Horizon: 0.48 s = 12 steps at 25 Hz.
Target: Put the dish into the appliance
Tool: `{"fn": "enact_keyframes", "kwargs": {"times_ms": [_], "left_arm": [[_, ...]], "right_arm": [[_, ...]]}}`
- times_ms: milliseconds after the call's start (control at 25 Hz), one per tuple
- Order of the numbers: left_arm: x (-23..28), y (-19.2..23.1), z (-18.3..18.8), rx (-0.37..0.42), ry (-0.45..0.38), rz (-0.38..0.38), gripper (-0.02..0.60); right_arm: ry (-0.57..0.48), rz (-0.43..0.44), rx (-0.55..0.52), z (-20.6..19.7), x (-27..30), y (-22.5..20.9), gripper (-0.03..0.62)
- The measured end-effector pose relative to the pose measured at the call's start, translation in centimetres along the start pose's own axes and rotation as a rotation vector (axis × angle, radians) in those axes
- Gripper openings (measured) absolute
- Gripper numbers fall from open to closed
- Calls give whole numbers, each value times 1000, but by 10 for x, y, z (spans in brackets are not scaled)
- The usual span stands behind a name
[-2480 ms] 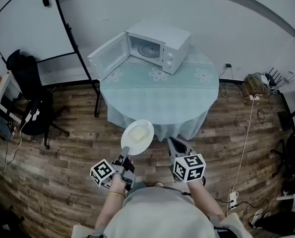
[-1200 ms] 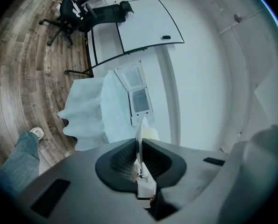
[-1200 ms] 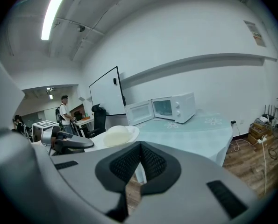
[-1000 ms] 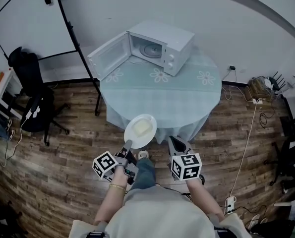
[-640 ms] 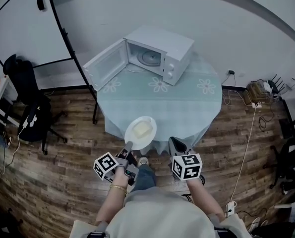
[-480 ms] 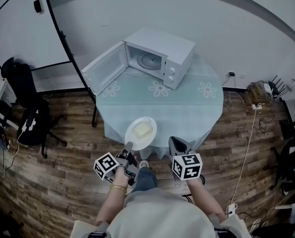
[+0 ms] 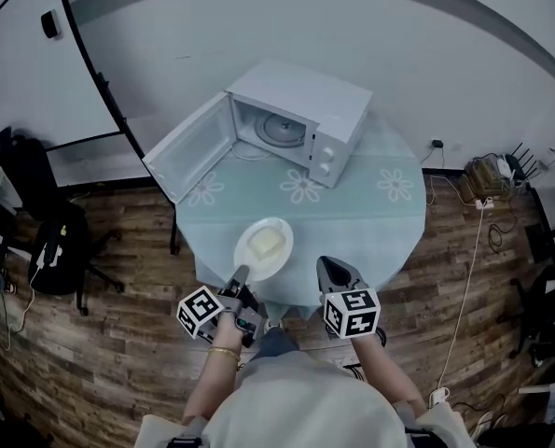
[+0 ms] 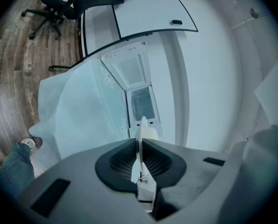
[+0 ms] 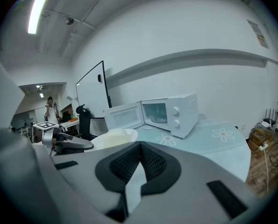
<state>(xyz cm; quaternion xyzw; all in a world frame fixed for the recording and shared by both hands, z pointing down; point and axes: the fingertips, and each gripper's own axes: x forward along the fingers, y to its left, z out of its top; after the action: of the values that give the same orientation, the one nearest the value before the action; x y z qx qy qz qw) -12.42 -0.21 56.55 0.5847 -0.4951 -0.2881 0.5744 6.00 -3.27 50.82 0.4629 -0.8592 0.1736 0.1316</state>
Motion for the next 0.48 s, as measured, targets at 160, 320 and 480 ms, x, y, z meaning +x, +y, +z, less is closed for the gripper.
{"fn": "enact_keyframes", "kwargs": {"times_ms": [160,320,480], "left_arm": [[23,-2,21,3,17,7,38],[45,-3,40,7,42,11,38],[67,-5,57,14,66,7,38]], "right_arm": [[-1,-13,7,17,30,-5,5],[5,-20,6,30,57,-8,5],[-3,-33,11,43,80,-12,5]]}}
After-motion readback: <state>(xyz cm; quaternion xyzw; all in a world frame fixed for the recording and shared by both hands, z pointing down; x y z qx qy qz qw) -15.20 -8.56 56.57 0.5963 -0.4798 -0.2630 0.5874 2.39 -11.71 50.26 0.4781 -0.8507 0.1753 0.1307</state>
